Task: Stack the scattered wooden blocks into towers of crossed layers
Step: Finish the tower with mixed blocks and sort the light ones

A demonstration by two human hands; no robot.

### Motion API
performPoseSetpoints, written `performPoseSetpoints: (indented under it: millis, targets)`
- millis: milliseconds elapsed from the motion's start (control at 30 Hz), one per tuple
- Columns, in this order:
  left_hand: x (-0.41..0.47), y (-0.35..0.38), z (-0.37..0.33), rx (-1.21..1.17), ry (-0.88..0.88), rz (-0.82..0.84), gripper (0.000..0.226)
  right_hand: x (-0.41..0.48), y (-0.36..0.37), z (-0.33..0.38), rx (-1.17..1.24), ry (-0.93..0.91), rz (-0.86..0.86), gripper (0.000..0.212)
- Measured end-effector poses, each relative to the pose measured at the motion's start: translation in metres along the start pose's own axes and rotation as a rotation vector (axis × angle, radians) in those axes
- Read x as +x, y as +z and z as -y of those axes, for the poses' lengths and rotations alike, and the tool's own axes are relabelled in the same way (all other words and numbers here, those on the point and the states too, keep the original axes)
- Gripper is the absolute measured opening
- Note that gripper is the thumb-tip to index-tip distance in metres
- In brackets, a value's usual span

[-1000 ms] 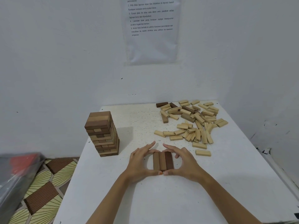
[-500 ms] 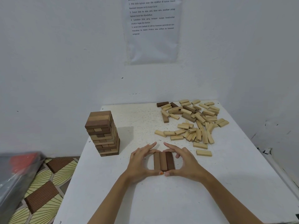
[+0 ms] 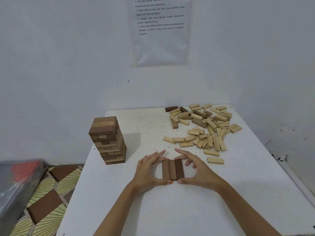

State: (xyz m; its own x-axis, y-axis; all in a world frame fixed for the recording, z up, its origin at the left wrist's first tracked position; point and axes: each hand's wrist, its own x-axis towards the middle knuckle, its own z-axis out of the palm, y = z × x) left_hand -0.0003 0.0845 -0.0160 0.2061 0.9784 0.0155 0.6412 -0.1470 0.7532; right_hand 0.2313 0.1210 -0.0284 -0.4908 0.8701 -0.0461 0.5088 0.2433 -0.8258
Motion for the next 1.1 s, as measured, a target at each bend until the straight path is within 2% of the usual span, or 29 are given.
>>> performPoseSetpoints:
  millis: [300,1100]
  targets:
    - [-0.001,-0.003,-0.004,-0.007,-0.004,0.025,0.095,0.001,0.005,-0.001,-0.005,0.004,-0.029,0.098]
    - [0.002,0.005,0.011,-0.004,0.028,-0.040,0.097,0.001,0.005,0.002,0.007,0.002,-0.027,0.105]
